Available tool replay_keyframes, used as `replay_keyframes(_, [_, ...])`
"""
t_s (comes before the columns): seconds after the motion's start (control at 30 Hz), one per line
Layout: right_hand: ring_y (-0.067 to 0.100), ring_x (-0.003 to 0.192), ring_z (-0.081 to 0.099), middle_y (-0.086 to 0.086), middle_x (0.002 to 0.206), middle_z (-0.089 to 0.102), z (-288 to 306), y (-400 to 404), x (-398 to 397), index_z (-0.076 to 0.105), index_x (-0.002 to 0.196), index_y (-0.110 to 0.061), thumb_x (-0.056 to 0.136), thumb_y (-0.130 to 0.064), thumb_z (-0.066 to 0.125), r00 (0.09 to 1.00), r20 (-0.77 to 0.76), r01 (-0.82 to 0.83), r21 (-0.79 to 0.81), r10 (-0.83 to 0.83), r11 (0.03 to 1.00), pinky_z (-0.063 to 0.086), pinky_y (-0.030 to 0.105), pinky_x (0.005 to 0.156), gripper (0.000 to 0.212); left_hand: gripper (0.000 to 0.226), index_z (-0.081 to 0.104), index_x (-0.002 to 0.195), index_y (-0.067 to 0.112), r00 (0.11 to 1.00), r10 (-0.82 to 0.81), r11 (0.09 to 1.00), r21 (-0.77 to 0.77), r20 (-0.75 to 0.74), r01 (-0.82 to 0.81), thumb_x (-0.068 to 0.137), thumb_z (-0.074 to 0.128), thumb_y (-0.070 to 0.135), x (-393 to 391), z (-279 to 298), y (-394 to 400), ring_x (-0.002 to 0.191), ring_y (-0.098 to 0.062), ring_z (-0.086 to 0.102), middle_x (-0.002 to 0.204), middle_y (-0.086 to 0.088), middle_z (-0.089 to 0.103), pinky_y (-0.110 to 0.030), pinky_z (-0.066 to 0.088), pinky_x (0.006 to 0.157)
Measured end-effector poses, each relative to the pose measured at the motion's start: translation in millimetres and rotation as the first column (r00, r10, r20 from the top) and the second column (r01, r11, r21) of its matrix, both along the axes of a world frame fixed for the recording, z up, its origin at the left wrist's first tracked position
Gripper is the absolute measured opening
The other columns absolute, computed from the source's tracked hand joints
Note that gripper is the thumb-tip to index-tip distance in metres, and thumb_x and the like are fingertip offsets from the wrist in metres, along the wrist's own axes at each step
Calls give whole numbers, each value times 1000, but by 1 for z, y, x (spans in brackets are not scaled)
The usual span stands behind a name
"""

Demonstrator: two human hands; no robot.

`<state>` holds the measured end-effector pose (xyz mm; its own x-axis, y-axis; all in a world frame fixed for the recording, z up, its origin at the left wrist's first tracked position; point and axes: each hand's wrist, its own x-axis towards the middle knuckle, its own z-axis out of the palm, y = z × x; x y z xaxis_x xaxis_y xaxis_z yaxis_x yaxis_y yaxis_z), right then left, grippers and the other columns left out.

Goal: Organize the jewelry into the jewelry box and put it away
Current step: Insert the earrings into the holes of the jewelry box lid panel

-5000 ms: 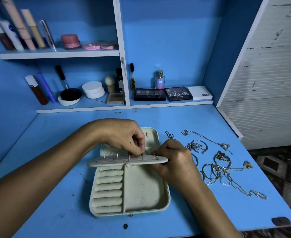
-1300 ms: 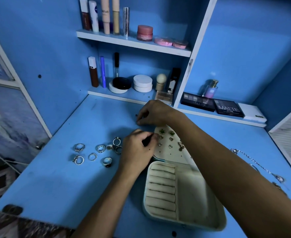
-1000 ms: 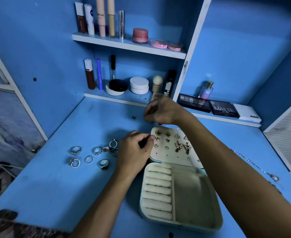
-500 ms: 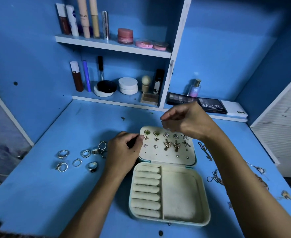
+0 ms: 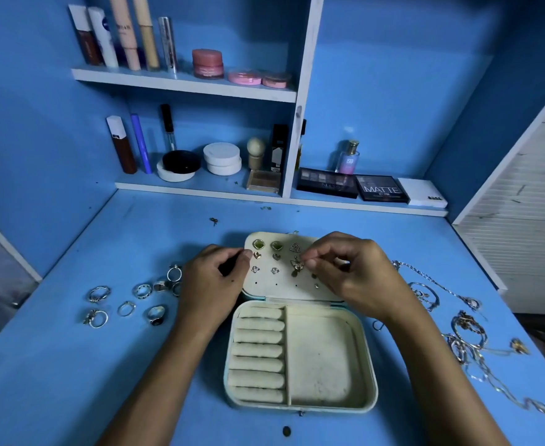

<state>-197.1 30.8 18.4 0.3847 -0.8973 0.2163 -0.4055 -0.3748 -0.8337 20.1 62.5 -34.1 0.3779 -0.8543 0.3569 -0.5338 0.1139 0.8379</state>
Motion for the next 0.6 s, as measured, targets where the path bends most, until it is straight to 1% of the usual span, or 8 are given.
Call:
replay_keyframes(0.07, [9,77,65,-10,90,71,-6,1,-3,77,88,-20,91,-9,71,1000,-20,4,-40,-5,999,45,13,69,13,10,78,91,16,1000,0,1000,8,-7,0,89,70,23,0,0,0,84,-1,63,85,10,70,-9,44,73])
replay_keyframes(0.13, [7,74,64,-11,91,71,-10,4,-4,78,87,-22,91,-7,70,1000,-23,13,-48,-14,999,43,12,67,17,10,78,91,17,1000,0,1000,11,-12,0,89,70,24,1,-1,0,84,1,63,84,12,69,-7,43,73])
replay_keyframes(0.23, [10,75,65,-13,92,70,-16,8,-5,79,87,-25,91,-6,70,999,-40,12,-87,-15,996,45,15,66,21,11,78,91,18,1000,-2,1000,21,-23,3,89,70,25,1,-1,-1,83,1,64,85,12,69,-9,45,74])
replay_keyframes(0.3, [13,71,63,-13,91,70,-19,9,-5,80,90,-25,90,-7,72,998,-58,13,-160,-23,987,45,17,64,20,11,78,92,18,1000,-1,1000,24,-21,2,89,70,26,1,-1,-1,84,0,64,86,12,70,-11,46,75])
replay_keyframes(0.37, [13,64,58,-10,85,69,-20,11,-5,79,93,-23,88,-8,74,996,-81,26,-239,-47,971,42,15,61,16,12,78,92,18,1000,1,1000,30,-13,0,89,70,26,1,-1,-1,85,-1,64,87,12,70,-11,46,76])
replay_keyframes(0.43, [11,57,49,-14,76,67,-19,12,-5,77,92,-23,85,-8,77,995,-77,49,-244,-70,968,35,8,58,17,12,79,93,18,1000,1,1000,31,-12,-1,89,70,26,1,-1,0,86,-2,65,88,12,71,-10,45,76])
replay_keyframes(0.5, [10,54,47,-22,78,68,-19,14,-5,73,93,-23,83,-7,78,995,-69,54,-217,-70,975,35,7,58,19,13,79,93,18,1000,1,1000,31,-11,0,89,70,26,1,-1,0,86,-1,65,88,11,71,-12,46,77])
replay_keyframes(0.6, [3,59,53,-20,84,72,-21,15,-4,70,93,-22,82,-8,79,994,-88,47,-249,-70,968,36,7,63,21,12,78,92,19,1000,1,999,33,-20,-1,89,70,27,1,-1,0,86,-1,65,88,12,71,-16,48,79])
